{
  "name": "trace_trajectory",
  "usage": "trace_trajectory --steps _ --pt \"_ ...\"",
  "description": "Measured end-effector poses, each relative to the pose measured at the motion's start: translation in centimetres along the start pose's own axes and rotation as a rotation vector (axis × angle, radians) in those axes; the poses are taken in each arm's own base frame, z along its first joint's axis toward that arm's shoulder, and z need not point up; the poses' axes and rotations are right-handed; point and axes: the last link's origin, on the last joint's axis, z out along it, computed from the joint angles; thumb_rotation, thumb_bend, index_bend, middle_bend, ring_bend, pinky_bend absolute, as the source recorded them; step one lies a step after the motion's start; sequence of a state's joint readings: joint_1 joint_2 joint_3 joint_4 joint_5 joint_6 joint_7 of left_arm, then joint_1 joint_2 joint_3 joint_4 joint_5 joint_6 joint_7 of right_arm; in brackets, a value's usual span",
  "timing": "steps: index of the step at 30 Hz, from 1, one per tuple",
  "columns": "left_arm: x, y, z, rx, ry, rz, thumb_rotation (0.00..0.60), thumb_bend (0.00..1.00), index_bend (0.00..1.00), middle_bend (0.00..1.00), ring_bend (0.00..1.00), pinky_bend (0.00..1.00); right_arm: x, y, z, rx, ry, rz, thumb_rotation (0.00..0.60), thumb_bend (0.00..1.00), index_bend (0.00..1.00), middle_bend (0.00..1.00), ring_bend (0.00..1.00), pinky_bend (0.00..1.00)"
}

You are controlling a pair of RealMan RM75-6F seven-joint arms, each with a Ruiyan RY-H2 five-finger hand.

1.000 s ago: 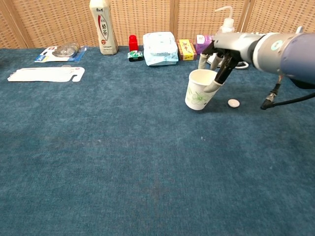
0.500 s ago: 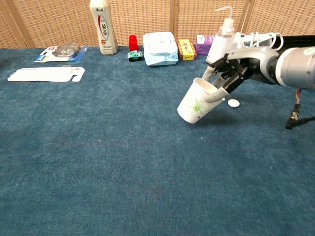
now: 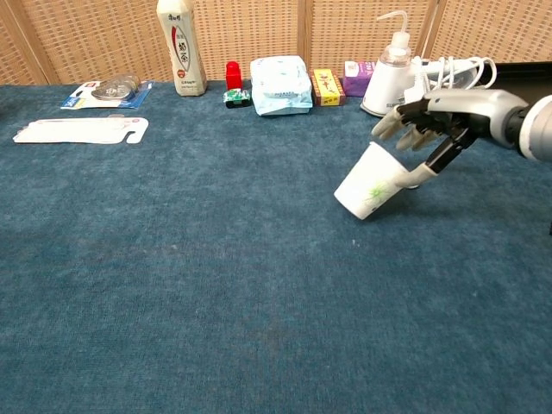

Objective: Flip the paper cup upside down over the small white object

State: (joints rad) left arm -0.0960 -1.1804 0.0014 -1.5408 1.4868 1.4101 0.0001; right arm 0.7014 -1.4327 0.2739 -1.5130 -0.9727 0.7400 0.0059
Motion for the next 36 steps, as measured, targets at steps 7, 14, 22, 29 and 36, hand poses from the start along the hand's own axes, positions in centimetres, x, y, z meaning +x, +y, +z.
trace_trajectory --steps 7,14,22,29,36 --pt "0.0 0.1 0.0 -0.004 -0.003 -0.005 0.542 0.21 0.37 0.38 0.25 0.28 1.4 0.1 -0.8 0.034 0.072 -0.128 0.599 0.24 0.19 0.17 0.22 0.16" --pt "-0.1 0.0 -0.1 -0.001 -0.009 -0.003 0.547 0.22 0.37 0.38 0.25 0.28 0.9 -0.5 -1.6 0.085 0.068 -0.238 0.600 0.24 0.24 0.18 0.22 0.16" --pt "-0.1 0.0 -0.1 -0.002 -0.010 -0.004 0.545 0.21 0.37 0.38 0.25 0.28 -0.4 -1.9 -1.4 0.147 0.046 -0.402 0.600 0.25 0.27 0.19 0.22 0.15" --pt "-0.1 -0.3 -0.2 0.007 -0.009 -0.003 0.547 0.22 0.37 0.38 0.25 0.28 -1.2 -3.8 -0.1 0.181 0.053 -0.449 0.600 0.25 0.28 0.20 0.22 0.15" --pt "-0.1 -0.6 -0.4 0.016 -0.012 -0.004 0.545 0.21 0.37 0.38 0.25 0.28 -1.7 -4.6 1.1 0.194 0.049 -0.526 0.600 0.25 0.30 0.20 0.22 0.15"
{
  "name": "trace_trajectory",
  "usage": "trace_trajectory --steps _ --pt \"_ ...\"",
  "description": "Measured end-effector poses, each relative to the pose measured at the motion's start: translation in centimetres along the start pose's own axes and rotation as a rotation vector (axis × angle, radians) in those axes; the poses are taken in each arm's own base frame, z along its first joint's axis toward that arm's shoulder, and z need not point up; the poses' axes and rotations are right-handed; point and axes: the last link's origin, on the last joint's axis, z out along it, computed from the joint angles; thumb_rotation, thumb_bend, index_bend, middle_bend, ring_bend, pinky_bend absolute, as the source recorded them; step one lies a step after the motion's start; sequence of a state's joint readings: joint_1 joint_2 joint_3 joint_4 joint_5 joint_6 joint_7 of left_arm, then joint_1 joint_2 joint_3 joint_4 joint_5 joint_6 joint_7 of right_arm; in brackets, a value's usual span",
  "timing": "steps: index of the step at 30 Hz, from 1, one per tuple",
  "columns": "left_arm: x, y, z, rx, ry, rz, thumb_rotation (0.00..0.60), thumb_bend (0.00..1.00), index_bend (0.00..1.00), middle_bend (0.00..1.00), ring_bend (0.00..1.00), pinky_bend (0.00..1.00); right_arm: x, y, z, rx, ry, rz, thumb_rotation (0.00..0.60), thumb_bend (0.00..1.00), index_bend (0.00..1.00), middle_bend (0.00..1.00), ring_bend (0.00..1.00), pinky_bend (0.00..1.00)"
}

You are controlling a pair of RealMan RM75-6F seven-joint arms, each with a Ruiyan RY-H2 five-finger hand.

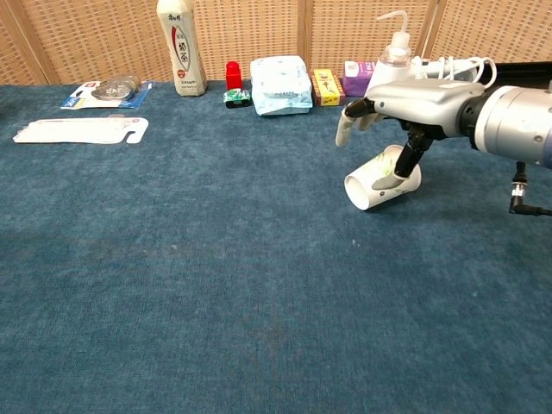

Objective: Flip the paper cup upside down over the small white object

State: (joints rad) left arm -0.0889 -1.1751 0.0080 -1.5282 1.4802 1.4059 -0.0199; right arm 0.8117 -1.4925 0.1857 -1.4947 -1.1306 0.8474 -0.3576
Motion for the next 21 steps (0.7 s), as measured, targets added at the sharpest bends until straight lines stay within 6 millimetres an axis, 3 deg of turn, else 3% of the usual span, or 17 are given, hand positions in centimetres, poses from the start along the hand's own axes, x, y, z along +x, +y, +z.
trace_trajectory --steps 21 --pt "-0.1 -0.3 -0.2 0.011 -0.015 -0.006 0.552 0.21 0.37 0.38 0.25 0.28 -2.1 0.7 1.0 0.023 -0.044 -0.230 0.600 0.25 0.34 0.22 0.22 0.15"
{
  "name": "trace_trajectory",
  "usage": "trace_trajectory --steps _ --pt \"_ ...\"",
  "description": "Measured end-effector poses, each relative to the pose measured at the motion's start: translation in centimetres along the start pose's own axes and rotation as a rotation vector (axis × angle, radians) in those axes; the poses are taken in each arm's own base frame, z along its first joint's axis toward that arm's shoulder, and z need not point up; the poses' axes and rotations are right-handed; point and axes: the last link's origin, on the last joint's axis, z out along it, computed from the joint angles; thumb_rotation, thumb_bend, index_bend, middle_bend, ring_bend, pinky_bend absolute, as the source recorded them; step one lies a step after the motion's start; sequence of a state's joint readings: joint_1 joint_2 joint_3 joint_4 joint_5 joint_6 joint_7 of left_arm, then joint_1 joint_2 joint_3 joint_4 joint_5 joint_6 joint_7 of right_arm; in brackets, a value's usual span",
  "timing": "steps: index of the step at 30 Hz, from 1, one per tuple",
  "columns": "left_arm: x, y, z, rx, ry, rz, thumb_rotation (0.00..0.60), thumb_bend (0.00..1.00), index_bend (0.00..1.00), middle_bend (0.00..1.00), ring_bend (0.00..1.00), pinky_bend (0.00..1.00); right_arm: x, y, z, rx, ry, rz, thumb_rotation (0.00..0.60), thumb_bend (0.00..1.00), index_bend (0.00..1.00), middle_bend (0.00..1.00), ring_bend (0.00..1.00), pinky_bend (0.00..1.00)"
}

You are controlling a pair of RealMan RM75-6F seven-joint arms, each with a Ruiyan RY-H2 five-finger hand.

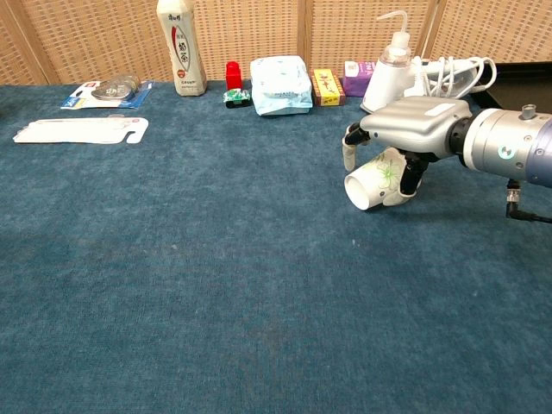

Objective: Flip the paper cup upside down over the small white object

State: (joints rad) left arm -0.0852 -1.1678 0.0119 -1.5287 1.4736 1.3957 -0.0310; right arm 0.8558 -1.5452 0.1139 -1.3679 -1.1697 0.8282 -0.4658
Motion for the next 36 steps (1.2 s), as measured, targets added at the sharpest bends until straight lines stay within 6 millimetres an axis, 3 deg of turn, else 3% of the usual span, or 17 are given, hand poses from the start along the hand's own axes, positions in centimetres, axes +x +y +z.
trace_trajectory --steps 9,16,22,36 --pt "0.1 0.0 0.0 0.001 -0.005 -0.010 0.546 0.22 0.37 0.38 0.25 0.28 -0.4 -0.2 0.2 0.006 0.024 -0.054 0.600 0.25 0.45 0.24 0.26 0.17" --pt "0.1 -0.3 -0.1 0.006 -0.005 -0.011 0.542 0.21 0.37 0.38 0.25 0.28 -0.1 -0.3 0.2 -0.012 0.042 0.019 0.600 0.25 0.48 0.26 0.29 0.17" --pt "0.0 -0.3 -0.1 0.005 -0.008 -0.008 0.543 0.22 0.37 0.38 0.25 0.28 0.8 0.2 0.2 -0.049 0.051 0.208 0.600 0.25 0.49 0.26 0.29 0.17" --pt "0.3 -0.1 -0.2 0.006 -0.003 0.003 0.542 0.22 0.37 0.38 0.25 0.28 2.2 3.2 0.1 -0.148 0.005 0.859 0.600 0.25 0.49 0.26 0.29 0.17"
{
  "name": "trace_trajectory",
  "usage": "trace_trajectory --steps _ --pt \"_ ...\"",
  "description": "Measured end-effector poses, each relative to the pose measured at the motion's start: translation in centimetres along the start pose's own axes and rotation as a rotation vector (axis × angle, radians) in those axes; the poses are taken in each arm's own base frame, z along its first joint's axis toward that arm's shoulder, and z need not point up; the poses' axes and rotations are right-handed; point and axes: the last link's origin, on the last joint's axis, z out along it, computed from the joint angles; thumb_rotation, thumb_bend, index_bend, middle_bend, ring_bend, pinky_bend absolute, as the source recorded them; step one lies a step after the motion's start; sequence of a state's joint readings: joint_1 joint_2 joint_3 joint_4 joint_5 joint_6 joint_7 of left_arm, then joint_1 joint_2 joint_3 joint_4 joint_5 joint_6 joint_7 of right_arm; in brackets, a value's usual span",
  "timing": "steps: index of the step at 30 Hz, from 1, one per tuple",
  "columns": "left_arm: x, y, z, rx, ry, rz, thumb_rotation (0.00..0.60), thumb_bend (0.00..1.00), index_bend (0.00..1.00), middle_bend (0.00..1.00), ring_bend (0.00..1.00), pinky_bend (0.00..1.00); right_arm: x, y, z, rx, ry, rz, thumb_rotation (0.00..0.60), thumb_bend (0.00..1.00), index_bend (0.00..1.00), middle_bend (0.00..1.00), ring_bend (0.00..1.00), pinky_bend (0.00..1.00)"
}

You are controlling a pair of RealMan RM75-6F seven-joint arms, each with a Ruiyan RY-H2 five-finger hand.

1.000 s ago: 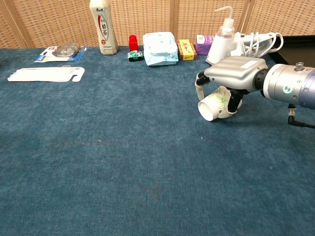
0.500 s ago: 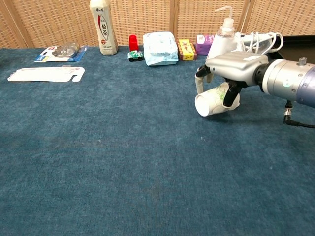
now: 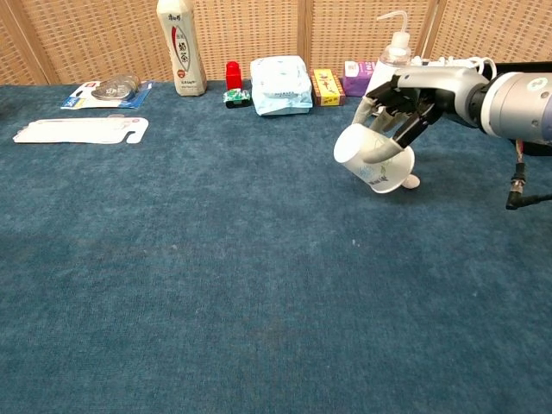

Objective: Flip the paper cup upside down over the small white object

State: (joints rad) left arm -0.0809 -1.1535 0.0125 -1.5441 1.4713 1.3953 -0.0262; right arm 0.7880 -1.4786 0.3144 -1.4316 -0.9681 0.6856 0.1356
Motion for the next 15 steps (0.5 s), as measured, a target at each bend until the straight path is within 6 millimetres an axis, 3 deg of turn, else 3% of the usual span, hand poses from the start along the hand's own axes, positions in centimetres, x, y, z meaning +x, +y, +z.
trace_trajectory --steps 15 --pt "0.7 0.3 -0.2 0.001 0.013 0.012 0.543 0.21 0.37 0.38 0.25 0.28 1.5 3.7 0.7 -0.056 0.061 0.209 0.600 0.24 0.49 0.26 0.30 0.17"
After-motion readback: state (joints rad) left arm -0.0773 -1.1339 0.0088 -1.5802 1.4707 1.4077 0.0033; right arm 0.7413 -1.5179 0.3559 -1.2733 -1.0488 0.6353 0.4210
